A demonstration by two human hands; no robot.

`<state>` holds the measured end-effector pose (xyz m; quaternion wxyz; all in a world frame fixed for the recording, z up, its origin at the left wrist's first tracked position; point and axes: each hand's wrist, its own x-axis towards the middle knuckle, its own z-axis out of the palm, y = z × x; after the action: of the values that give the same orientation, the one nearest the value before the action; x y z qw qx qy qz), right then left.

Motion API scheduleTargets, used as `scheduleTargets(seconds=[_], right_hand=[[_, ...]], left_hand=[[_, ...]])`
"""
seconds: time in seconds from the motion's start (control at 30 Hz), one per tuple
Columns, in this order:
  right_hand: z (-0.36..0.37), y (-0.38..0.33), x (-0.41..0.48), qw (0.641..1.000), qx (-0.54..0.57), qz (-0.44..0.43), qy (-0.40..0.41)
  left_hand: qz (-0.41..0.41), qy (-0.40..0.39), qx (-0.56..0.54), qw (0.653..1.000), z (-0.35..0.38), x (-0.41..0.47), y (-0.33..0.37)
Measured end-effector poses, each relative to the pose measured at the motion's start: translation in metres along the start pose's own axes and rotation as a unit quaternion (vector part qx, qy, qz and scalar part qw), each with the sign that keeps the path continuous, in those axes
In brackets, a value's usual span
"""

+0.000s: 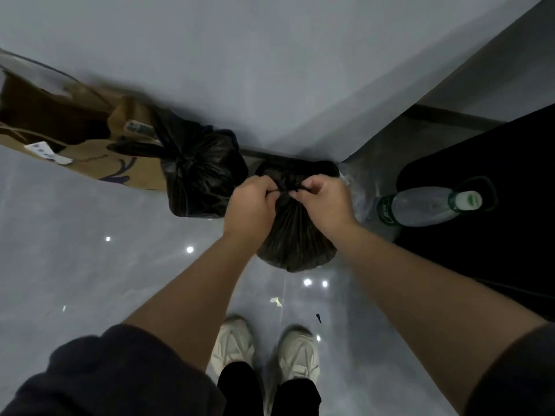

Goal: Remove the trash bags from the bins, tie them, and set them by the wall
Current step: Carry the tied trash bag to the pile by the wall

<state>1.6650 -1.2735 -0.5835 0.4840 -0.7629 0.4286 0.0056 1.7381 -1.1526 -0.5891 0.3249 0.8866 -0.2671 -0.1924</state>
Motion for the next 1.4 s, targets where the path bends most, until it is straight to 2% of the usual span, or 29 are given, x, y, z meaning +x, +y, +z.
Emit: scheduleTargets(seconds=[0.07,0.13,0.23,0.33,0.4,0.47,0.53,0.6,0.7,0.9,1.0,1.07,1.17,1.23,1.4], right_hand=[[0.006,0.005,0.020,1.000,0.017,0.016,0.020],[0.012,0.017,0.036,0.997,0.027,0.060,0.042],[0.013,0.038,0.051,0.987,0.056,0.129,0.081],[0.017,0.048,0.060,0.977,0.079,0.173,0.099],[0.018,0.047,0.066,0.968,0.118,0.176,0.135],[0.015,0.047,0.072,0.954,0.167,0.178,0.177],[0.010,0.051,0.079,0.936,0.208,0.197,0.203],[0.013,0.058,0.081,0.928,0.236,0.229,0.177],[0.027,0.060,0.071,0.951,0.193,0.214,0.108],[0.026,0.059,0.066,0.969,0.143,0.181,0.091],[0.019,0.062,0.062,0.990,0.028,0.120,0.071],[0.019,0.066,0.058,0.993,-0.063,0.080,0.056],[0.025,0.075,0.064,0.989,-0.116,0.076,0.052],[0.032,0.080,0.071,0.992,-0.104,0.064,0.042],[0.033,0.094,0.078,0.998,0.025,0.051,0.019]], left_hand=[[-0.002,0.014,-0.014,1.000,0.009,0.019,-0.003],[-0.024,-0.005,-0.017,1.000,0.022,0.031,-0.008],[-0.098,-0.059,-0.013,0.993,0.039,0.032,-0.020],[-0.169,-0.074,-0.015,0.983,0.050,0.019,-0.035],[-0.259,-0.093,-0.069,0.959,0.056,0.012,-0.041],[-0.315,-0.119,-0.181,0.924,0.063,0.012,-0.044],[-0.308,-0.125,-0.256,0.908,0.067,0.018,-0.043],[-0.309,-0.125,-0.273,0.903,0.069,0.026,-0.044],[-0.334,-0.115,-0.260,0.899,0.072,0.027,-0.056],[-0.296,-0.115,-0.216,0.924,0.062,0.019,-0.063],[-0.196,-0.123,-0.138,0.963,0.056,0.016,-0.051],[-0.140,-0.155,-0.069,0.975,0.059,0.012,-0.043],[-0.132,-0.166,-0.011,0.977,0.072,0.019,-0.043],[-0.145,-0.146,0.002,0.979,0.079,0.029,-0.048],[-0.164,-0.107,0.044,0.980,0.082,0.033,-0.057]])
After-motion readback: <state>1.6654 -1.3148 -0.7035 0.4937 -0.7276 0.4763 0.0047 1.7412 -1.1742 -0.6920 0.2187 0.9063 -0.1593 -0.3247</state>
